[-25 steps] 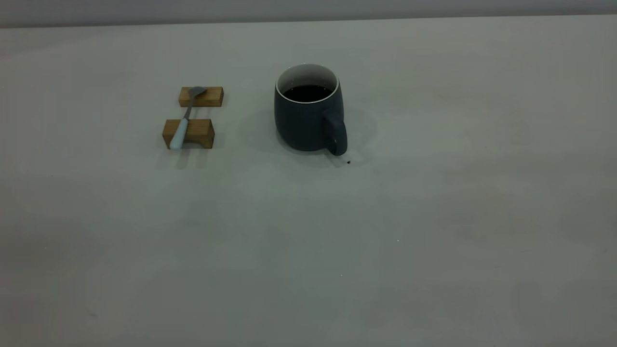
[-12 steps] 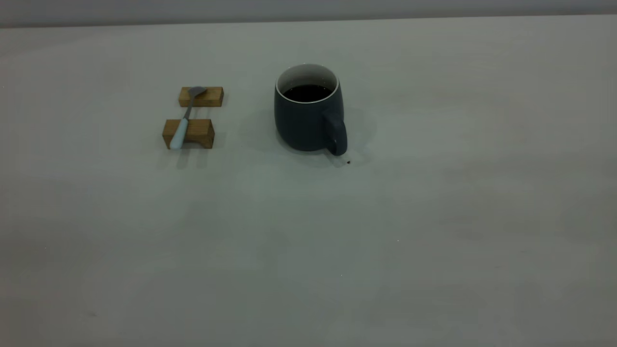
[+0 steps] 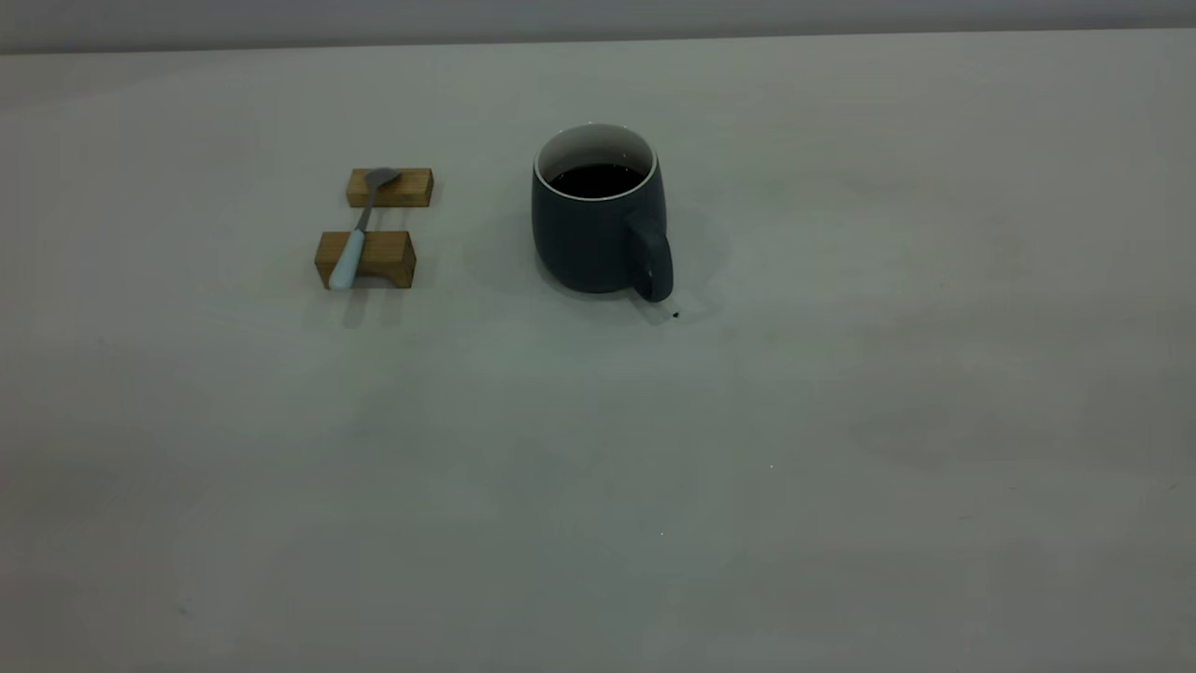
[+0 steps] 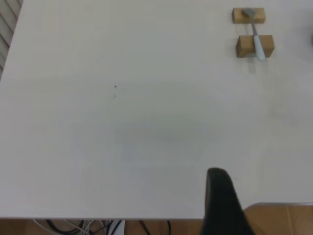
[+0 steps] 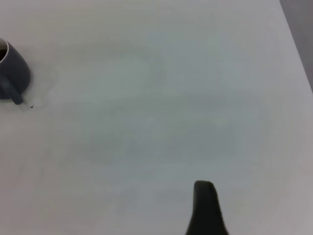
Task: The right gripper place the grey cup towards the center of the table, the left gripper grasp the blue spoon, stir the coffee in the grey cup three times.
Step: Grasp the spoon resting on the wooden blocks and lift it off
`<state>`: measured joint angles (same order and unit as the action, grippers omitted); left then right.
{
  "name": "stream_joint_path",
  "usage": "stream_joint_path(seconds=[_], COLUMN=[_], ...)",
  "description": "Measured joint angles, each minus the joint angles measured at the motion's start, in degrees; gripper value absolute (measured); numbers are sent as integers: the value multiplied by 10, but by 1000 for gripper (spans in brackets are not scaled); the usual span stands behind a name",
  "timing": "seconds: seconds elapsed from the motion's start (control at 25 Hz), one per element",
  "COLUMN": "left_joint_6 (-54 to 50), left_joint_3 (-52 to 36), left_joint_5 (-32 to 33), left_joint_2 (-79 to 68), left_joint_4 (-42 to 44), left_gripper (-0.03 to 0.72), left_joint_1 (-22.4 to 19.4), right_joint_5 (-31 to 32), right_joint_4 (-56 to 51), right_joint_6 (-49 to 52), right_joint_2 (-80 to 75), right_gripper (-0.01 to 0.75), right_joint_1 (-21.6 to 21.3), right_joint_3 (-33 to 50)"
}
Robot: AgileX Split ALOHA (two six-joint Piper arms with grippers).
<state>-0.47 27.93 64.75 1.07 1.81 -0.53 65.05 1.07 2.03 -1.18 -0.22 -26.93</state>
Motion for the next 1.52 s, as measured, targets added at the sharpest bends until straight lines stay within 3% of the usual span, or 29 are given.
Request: stream_joint_path(seconds=[0.16,0.28,0.6,1.04,1.52], left_joint_6=[-22,-28,-47,28,5], left_joint_3=[1,25,177,315,395], left_joint_5=[-1,-43,-129,-172,-227], left_joint_2=[-7,-76,-434,-770,-1042], left_joint_4=[0,0,-5,-95,-110], left_gripper=[507,507,511,659,660], left_joint_1=[0,0,0,2,93], right_joint_5=[0,0,0,0,0], right_joint_4=[0,0,0,0,0], right_joint_6=[-1,-1,-1,-1,-1], right_joint_2=[0,0,0,0,0], right_gripper=[589,589,589,587,587], right_joint_1=[0,0,0,0,0], right_joint_3=[1,0,0,0,0])
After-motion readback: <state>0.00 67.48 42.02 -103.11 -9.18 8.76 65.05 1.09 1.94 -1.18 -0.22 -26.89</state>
